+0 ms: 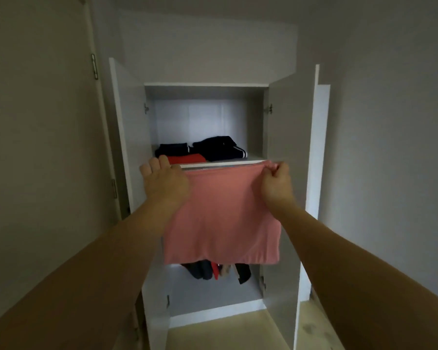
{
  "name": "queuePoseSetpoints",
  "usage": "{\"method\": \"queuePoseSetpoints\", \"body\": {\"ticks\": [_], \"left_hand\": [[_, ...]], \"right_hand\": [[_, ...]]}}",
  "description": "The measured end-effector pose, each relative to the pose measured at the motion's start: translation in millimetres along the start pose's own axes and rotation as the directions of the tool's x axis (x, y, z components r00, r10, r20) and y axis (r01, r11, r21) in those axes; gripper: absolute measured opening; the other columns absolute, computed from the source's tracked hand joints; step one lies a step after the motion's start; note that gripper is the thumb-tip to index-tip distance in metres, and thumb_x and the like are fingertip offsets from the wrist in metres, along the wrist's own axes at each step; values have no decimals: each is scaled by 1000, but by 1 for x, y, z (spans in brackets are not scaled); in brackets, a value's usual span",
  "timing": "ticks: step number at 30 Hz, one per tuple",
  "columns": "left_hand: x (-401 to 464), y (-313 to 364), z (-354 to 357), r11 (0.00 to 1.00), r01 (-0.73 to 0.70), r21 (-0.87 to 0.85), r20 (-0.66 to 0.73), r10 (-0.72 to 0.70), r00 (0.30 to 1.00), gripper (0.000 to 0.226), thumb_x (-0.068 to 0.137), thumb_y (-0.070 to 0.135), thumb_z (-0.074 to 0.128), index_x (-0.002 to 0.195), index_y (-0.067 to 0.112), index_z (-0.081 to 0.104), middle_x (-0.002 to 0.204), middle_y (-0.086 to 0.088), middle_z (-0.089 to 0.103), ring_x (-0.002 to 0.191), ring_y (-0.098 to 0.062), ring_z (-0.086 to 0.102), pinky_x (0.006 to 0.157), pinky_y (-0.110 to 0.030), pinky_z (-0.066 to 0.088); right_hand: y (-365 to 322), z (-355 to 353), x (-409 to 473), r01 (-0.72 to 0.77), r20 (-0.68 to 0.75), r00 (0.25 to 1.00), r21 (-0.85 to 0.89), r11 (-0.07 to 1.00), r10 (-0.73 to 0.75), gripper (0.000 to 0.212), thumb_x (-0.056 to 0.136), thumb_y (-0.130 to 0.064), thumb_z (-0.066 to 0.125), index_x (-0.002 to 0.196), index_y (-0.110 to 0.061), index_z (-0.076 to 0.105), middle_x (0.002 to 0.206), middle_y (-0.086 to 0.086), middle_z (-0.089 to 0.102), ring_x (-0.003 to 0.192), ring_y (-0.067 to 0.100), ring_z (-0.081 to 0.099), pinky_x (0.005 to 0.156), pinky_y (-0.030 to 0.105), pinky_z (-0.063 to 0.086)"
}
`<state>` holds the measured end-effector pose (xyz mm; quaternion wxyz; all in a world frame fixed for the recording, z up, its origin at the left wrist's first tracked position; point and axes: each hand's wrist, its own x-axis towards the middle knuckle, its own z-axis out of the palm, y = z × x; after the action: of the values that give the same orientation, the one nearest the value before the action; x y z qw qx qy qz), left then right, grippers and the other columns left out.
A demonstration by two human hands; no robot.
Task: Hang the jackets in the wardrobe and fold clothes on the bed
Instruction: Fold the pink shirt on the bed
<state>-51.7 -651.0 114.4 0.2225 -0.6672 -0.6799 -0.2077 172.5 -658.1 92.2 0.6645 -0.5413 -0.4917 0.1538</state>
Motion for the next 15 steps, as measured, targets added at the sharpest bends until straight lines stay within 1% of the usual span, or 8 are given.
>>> {"method": "queuePoseSetpoints", "body": {"ticks": [3, 5, 6, 7, 8, 10, 12, 15], "left_hand": [[69, -14, 55, 994, 44, 95, -20, -43, 999, 30, 92, 11, 39, 112, 12, 61, 133, -12, 41, 119, -30, 36, 106, -40, 22], [119, -22, 92, 992, 43, 120, -41, -38, 998, 24, 94, 6, 38, 101, 11, 61, 122, -12, 53, 112, -29, 47, 102, -37, 30], [145, -27, 109, 994, 40, 101, -45, -35, 998, 22, 94, 3, 37, 93, 10, 58, 115, -11, 59, 106, -27, 53, 95, -36, 34], [173, -30, 124, 998, 37, 59, -48, -34, 998, 23, 95, 1, 35, 87, 9, 55, 110, -10, 62, 101, -26, 57, 87, -33, 37], [203, -33, 137, 999, 35, -1, -69, -35, 997, 23, 96, 0, 34, 89, 7, 55, 108, -11, 63, 98, -26, 59, 78, -32, 38], [261, -41, 161, 990, 61, -127, -105, -74, 992, 22, 97, 2, 35, 103, 3, 57, 109, -15, 63, 98, -30, 60, 69, -33, 37], [316, -46, 180, 958, 109, -267, -139, -150, 979, 22, 95, 2, 38, 109, 1, 55, 110, -20, 61, 100, -36, 59, 71, -37, 39], [395, -51, 206, 884, 197, -424, -141, -279, 950, 22, 92, 4, 40, 110, 0, 52, 113, -24, 59, 104, -42, 58, 81, -43, 45]], "right_hand": [[36, 72, 60, 21, -18, 1000, 26, 999, -21, 6, 98, -20, 39, 100, -16, 42, 82, -8, 49, 72, 5, 48, 67, 27, 36], [59, 118, 102, 35, -22, 999, 32, 999, -35, 3, 99, -20, 39, 99, -18, 41, 81, -10, 49, 70, 0, 46, 58, 21, 33], [69, 141, 124, 42, -21, 999, 40, 998, -41, 3, 99, -20, 39, 99, -19, 41, 81, -10, 49, 71, 0, 46, 58, 19, 32], [78, 163, 147, 45, -23, 999, 45, 998, -44, 3, 99, -20, 38, 99, -19, 41, 81, -10, 50, 71, 2, 47, 59, 20, 34], [83, 184, 172, 53, -18, 998, 50, 997, -53, 3, 99, -20, 38, 100, -18, 40, 82, -9, 50, 73, 6, 49, 64, 23, 35], [88, 227, 221, 56, -2, 998, 65, 996, -56, 4, 100, -21, 37, 102, -18, 40, 85, -7, 50, 76, 9, 50, 72, 28, 36], [92, 267, 270, 53, -19, 999, 78, 996, -51, 3, 100, -21, 37, 101, -19, 39, 82, -8, 49, 72, 4, 47, 68, 26, 34], [92, 324, 343, 90, -28, 996, 47, 995, -89, 5, 100, -23, 38, 100, -19, 39, 76, -9, 47, 66, 1, 44, 55, 18, 29]]}}
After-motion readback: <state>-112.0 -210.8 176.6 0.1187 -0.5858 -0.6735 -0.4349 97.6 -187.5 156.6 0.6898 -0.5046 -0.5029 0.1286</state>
